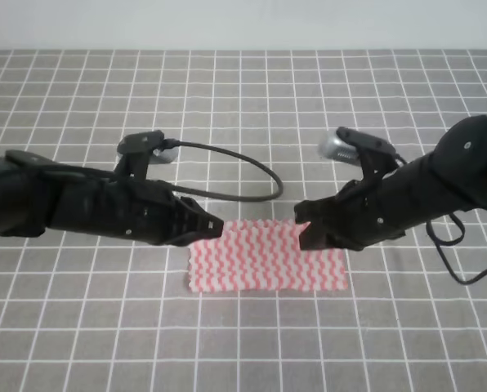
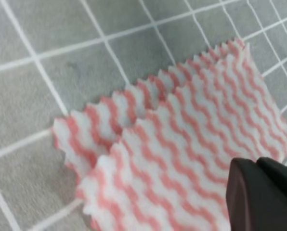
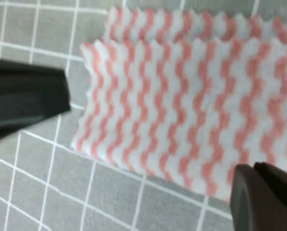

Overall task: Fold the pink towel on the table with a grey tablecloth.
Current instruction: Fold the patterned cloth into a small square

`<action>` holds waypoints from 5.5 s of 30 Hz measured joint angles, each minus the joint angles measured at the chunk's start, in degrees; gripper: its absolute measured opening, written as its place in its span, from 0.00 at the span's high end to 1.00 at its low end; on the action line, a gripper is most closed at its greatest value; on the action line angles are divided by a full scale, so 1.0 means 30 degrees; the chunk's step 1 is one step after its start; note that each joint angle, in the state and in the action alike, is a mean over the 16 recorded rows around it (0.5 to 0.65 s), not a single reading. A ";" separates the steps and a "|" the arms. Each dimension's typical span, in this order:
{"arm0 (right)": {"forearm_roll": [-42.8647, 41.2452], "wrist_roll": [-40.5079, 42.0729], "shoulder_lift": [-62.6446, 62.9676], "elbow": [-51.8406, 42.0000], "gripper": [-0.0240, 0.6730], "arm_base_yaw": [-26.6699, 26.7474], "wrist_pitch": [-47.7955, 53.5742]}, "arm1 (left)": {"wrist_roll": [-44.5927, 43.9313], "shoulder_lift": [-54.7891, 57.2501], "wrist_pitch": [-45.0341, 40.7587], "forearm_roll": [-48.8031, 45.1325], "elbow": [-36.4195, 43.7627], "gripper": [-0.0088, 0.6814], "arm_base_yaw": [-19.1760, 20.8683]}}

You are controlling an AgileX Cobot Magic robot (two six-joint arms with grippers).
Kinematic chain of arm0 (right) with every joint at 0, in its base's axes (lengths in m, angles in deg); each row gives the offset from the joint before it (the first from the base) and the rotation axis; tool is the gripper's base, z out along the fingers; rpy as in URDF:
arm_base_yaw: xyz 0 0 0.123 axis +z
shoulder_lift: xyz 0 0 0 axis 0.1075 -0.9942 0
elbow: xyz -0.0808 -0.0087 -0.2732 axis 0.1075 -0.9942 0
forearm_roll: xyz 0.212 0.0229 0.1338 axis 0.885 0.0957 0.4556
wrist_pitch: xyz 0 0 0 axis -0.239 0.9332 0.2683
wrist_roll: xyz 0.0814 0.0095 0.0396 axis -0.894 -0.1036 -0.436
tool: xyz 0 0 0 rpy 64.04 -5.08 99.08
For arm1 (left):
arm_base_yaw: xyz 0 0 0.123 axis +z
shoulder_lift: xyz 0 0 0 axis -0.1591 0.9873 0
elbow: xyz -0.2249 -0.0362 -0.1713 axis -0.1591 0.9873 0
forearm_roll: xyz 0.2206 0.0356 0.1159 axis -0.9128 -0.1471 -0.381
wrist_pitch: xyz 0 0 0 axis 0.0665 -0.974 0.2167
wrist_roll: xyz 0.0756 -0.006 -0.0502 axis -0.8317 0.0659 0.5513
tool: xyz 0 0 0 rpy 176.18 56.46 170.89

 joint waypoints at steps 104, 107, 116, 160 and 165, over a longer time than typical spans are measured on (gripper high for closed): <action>0.0117 -0.0241 -0.2203 -0.0002 0.65 -0.2126 -0.0123 | 0.0400 0.2246 0.2316 -0.1124 -0.0018 0.99 0.0102; 0.0217 -0.0174 -0.2209 0.0004 0.65 -0.2125 -0.0078 | 0.0400 0.2249 0.2316 -0.1174 -0.0018 0.99 0.0103; 0.0240 -0.0138 -0.2198 -0.0008 0.70 -0.2126 0.0152 | 0.0394 0.2242 0.2318 -0.1259 -0.0018 0.99 0.0100; 0.0555 0.0131 -0.2146 0.0905 0.98 -0.2084 0.0966 | 0.0391 0.2276 0.2319 -0.1165 -0.0070 0.99 0.0119; 0.0718 0.0153 -0.2050 0.1564 0.98 -0.1857 0.1252 | 0.0394 0.2276 0.2318 -0.1165 -0.0070 0.99 0.0119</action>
